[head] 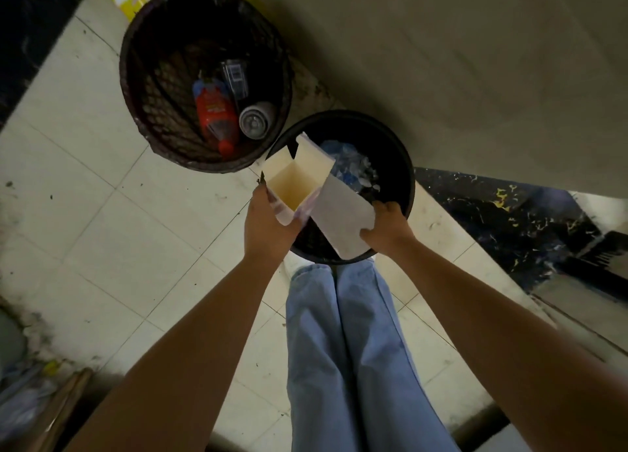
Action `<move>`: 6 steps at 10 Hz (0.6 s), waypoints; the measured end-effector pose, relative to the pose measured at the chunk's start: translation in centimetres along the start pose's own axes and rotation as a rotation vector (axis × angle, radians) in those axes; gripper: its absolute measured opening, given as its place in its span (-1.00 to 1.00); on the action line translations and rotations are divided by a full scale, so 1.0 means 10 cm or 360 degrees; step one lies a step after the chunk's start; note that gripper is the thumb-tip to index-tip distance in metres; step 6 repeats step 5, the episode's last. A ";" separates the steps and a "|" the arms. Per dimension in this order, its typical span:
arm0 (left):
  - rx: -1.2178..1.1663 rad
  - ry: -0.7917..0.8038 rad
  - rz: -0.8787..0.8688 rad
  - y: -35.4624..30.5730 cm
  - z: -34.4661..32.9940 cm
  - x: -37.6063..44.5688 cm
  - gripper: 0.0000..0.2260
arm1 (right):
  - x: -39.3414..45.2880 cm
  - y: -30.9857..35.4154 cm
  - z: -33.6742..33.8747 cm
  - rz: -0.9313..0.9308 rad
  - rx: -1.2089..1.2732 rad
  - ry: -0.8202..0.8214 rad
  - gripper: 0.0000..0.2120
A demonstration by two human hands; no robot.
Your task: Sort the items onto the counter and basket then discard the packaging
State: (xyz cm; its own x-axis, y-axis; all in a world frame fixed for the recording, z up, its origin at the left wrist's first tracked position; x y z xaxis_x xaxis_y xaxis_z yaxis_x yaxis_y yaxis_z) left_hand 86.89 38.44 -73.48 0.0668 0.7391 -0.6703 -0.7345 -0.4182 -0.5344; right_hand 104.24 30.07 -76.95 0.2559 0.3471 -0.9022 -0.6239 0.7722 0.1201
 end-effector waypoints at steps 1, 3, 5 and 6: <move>0.0196 0.0043 -0.0093 -0.06 0.05 0.10 -0.34 | 0.00 -0.08 -0.05 -0.0032 0.0018 0.0084 -0.37; 0.0587 -0.0045 -0.0166 -0.24 0.03 0.14 -0.37 | -0.06 -0.19 0.07 0.0042 0.0199 0.0062 -0.39; 0.0703 0.0285 -0.0468 -0.40 -0.29 0.10 -0.35 | -0.10 -0.23 0.25 0.0114 0.0167 -0.0096 -0.63; 0.0703 0.0285 -0.0468 -0.40 -0.29 0.10 -0.35 | -0.10 -0.23 0.25 0.0114 0.0167 -0.0096 -0.63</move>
Point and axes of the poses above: each hand's wrist, its own x-axis towards the middle knuckle, its own z-axis out of the back of the hand, y = z × x, the point moved 3 cm from there along x, towards the middle knuckle, and after that the axes turned 1 degree about -x, right-handed, at the moved point
